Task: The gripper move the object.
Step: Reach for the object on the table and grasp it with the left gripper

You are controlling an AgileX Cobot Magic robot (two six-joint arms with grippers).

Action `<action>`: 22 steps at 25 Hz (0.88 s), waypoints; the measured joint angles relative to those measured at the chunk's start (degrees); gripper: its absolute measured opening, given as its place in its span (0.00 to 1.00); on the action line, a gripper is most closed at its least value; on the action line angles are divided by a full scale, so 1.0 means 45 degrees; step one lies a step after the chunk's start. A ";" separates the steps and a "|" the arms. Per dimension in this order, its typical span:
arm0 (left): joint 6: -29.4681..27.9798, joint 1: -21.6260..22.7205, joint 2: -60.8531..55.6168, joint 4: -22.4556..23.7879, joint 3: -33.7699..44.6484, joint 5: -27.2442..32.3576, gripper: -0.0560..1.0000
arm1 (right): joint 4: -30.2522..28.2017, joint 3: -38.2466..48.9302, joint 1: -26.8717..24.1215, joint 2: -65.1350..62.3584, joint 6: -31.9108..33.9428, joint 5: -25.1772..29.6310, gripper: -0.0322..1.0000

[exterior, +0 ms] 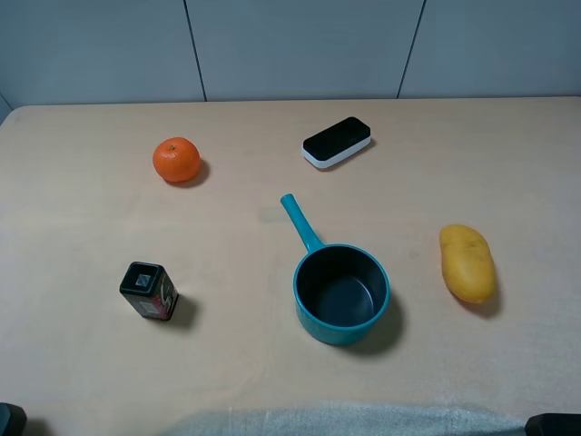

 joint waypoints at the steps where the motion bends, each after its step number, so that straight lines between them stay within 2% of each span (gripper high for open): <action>1: 0.0000 0.0000 0.0000 0.0000 0.0000 0.0000 0.99 | 0.0000 0.0000 0.0000 0.0000 0.0000 0.0000 0.70; 22: 0.0000 0.0000 0.0000 0.0000 0.0000 0.0000 0.99 | -0.0003 0.0000 0.0000 0.0000 0.0000 0.0011 0.70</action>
